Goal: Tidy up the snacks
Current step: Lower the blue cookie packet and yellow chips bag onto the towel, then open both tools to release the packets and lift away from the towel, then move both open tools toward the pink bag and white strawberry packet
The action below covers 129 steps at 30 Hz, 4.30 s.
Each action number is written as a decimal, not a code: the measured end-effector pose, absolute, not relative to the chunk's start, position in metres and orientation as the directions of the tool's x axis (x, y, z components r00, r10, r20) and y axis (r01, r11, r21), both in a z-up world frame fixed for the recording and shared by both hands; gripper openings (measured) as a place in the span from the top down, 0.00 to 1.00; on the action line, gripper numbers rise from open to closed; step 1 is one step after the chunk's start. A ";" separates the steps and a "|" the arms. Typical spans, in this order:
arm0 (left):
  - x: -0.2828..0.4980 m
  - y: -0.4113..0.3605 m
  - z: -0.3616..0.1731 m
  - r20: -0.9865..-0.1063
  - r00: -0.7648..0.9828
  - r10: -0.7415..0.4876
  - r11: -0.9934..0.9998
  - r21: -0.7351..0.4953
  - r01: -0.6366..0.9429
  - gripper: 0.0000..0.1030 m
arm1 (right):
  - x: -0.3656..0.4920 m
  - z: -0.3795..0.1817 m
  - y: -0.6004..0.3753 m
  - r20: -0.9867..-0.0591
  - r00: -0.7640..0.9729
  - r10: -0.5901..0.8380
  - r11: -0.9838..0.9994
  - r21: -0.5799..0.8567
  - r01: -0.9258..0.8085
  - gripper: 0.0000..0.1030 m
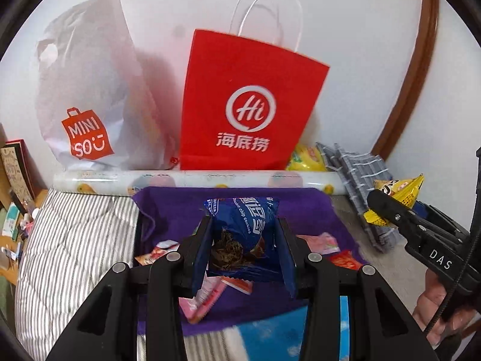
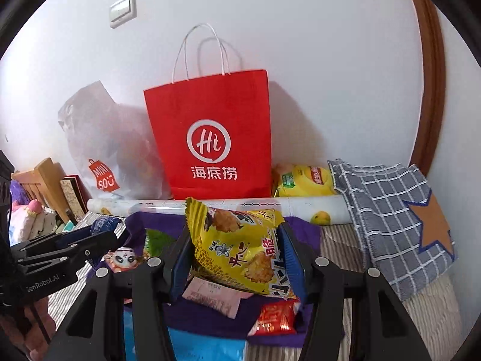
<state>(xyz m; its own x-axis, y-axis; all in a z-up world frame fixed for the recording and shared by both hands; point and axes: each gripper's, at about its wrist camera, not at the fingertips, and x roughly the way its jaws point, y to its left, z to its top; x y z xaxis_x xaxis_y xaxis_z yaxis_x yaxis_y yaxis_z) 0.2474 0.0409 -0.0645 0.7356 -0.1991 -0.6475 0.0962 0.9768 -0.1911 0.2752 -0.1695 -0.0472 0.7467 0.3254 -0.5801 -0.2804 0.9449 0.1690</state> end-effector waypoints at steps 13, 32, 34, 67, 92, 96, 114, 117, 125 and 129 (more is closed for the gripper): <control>0.251 0.067 -0.108 -0.701 0.694 -0.161 0.977 -0.211 0.014 0.60 | 0.299 -0.105 -0.196 -0.664 0.704 0.252 0.967 0.193 -0.164 0.49; 0.254 0.056 -0.117 -0.715 0.677 -0.175 0.978 -0.208 0.032 0.59 | 0.297 -0.113 -0.179 -0.682 0.681 0.268 0.964 0.183 -0.195 0.49; 0.254 0.053 -0.119 -0.720 0.671 -0.177 0.979 -0.202 0.041 0.59 | 0.298 -0.114 -0.179 -0.689 0.672 0.271 0.963 0.188 -0.196 0.48; 0.259 0.051 -0.128 -0.748 0.631 -0.207 0.973 -0.227 0.050 0.59 | 0.301 -0.119 -0.180 -0.718 0.640 0.272 0.962 0.197 -0.188 0.43; 0.263 0.056 -0.134 -0.737 0.595 -0.320 0.931 -0.361 0.054 0.32 | 0.297 -0.112 -0.178 -0.706 0.646 0.290 0.957 0.215 -0.195 0.41; 0.263 0.058 -0.133 -0.729 0.593 -0.343 0.922 -0.381 0.065 0.32 | 0.295 -0.109 -0.177 -0.693 0.660 0.289 0.957 0.208 -0.201 0.41; 0.244 0.056 -0.101 -0.681 0.657 -0.323 0.936 -0.332 0.116 0.31 | 0.235 -0.073 -0.198 -0.631 0.717 0.296 0.952 0.252 -0.172 0.41; 0.242 0.054 -0.095 -0.683 0.660 -0.313 0.941 -0.316 0.119 0.29 | 0.213 -0.076 -0.192 -0.686 0.670 0.285 0.959 0.207 -0.196 0.41; 0.222 0.046 -0.073 -0.665 0.700 -0.258 0.964 -0.230 0.137 0.29 | 0.141 -0.092 -0.169 -0.742 0.593 0.311 0.942 0.160 -0.294 0.41; 0.187 0.053 -0.079 -0.647 0.723 -0.241 0.969 -0.206 0.139 0.26 | 0.122 -0.106 -0.155 -0.765 0.554 0.327 0.931 0.163 -0.326 0.41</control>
